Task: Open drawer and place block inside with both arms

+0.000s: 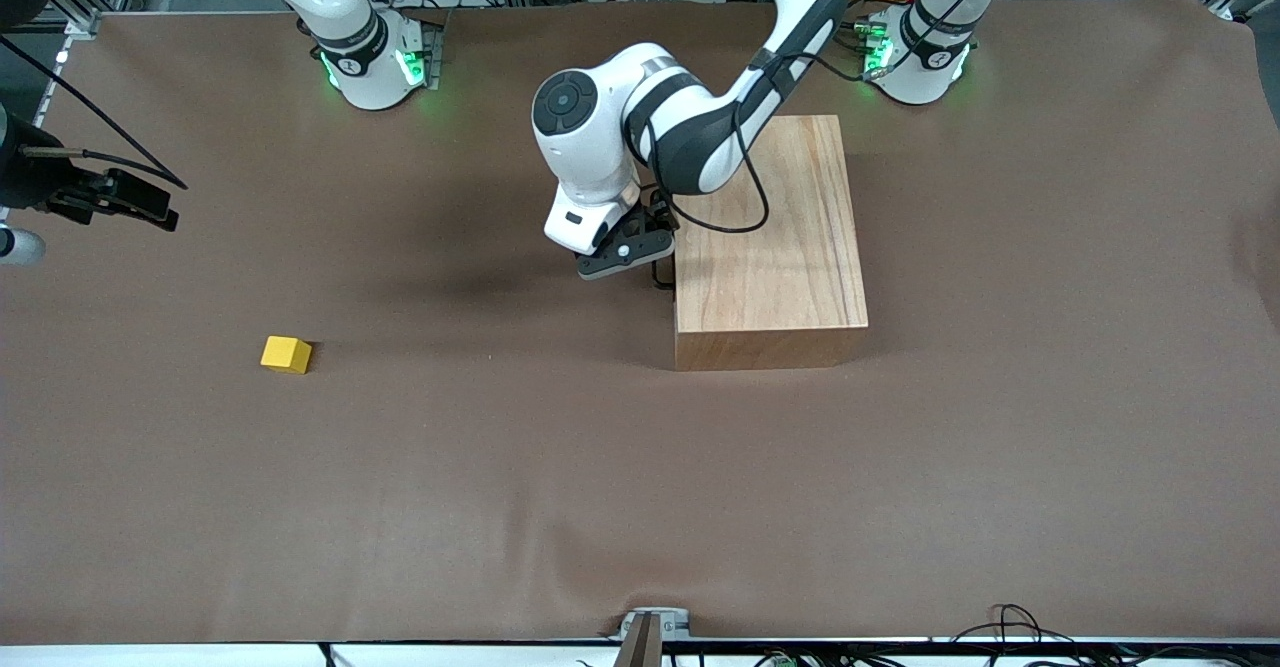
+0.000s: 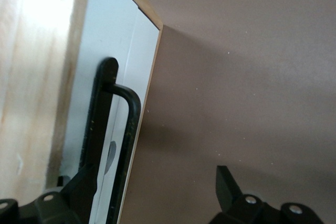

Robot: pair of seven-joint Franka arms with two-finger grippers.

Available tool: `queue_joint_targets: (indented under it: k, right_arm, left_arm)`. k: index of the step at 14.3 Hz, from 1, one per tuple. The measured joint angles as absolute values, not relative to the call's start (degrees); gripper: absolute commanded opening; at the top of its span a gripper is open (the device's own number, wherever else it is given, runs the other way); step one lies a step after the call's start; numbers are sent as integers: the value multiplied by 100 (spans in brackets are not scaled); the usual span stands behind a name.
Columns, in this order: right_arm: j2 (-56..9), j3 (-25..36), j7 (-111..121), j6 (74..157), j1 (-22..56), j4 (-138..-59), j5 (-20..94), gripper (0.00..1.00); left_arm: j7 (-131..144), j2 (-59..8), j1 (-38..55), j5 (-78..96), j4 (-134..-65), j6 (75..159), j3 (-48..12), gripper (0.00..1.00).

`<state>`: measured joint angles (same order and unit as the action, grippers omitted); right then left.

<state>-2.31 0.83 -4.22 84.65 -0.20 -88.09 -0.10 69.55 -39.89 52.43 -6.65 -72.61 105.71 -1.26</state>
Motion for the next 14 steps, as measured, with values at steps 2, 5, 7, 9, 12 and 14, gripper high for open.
queue_joint_targets:
  k: [2, 5, 7, 9, 12, 14]
  right_arm:
    - [-241, 84, -423, 8538, -20, -8821, -10, 100]
    - [-345, 86, -423, 8812, -21, -8830, -10, 100]
    - [-466, 91, -423, 9031, -24, -8833, -13, 100]
    - [-560, 104, -423, 9172, -28, -8833, -15, 100]
    - [-595, 128, -424, 9179, -73, -8833, -17, 100]
    - [-633, 137, -424, 9165, -153, -8834, -18, 100]
  left_arm:
    - [6910, -4001, 5281, -670, -7262, 10566, -126, 100]
    - [6586, -4067, 5272, -676, -7271, 10562, -115, 100]
    - [6343, -4117, 5267, -676, -7276, 10562, -114, 100]
    - [6255, -4140, 5277, -676, -7278, 10562, -121, 100]
    - [6175, -4180, 5293, -676, -7293, 10562, -132, 100]
    - [6174, -4220, 5341, -676, -7277, 10566, -141, 100]
